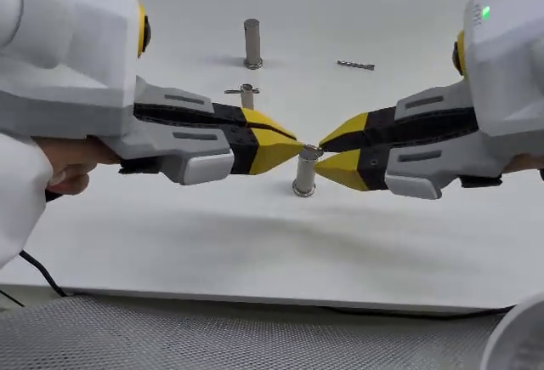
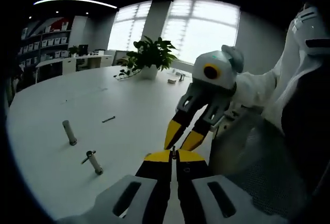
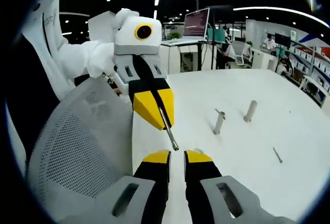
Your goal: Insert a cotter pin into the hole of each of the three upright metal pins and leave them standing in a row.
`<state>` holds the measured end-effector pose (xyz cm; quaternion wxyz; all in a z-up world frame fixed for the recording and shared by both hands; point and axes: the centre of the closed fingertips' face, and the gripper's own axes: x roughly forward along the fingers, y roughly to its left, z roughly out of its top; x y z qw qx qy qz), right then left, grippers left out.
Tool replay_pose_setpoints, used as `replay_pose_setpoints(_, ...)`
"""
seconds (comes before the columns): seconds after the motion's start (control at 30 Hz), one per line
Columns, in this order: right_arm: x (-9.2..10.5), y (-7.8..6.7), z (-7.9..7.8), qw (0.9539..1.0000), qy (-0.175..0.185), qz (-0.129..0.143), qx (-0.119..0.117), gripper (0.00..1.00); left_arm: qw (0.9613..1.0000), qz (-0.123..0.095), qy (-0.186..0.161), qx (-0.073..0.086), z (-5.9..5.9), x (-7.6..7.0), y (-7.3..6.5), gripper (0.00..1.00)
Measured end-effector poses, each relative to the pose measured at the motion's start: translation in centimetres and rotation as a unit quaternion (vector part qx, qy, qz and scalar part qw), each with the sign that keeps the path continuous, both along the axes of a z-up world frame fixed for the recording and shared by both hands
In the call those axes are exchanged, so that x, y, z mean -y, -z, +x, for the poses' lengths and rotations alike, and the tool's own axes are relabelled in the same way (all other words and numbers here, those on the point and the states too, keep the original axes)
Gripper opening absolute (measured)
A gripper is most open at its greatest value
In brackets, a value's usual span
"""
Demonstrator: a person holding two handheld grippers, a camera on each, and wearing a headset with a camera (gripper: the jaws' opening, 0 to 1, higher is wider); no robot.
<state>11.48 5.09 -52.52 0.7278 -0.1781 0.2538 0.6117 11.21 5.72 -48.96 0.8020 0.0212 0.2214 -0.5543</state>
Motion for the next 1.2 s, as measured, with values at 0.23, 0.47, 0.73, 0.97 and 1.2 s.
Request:
replay_pose_setpoints(0.23,-0.6,0.4,-1.2,0.9996,-0.014,0.011,-0.021,0.03,0.9992,0.009,0.037,0.012,-0.9,0.3,0.3,0.00)
replay_pose_setpoints(0.47,-1.0,0.8,-2.5,0.9991,-0.034,0.002,-0.026,0.00,0.9959,0.048,0.072,0.028,-1.8,0.2,1.3,0.00)
replay_pose_setpoints(0.73,-0.9,0.3,-3.7,0.9979,-0.057,-0.001,-0.030,0.00,0.9914,0.077,0.103,0.028,-2.8,-0.1,2.3,0.00)
replay_pose_setpoints(0.97,-1.0,0.7,-4.6,0.9954,-0.089,-0.028,-0.023,0.00,0.9809,0.115,0.149,0.046,-3.3,0.0,3.1,0.00)
replay_pose_setpoints(1.2,-0.5,1.3,-4.7,0.9933,-0.103,-0.045,-0.029,0.00,0.9761,0.125,0.171,0.046,-3.6,0.2,3.4,0.00)
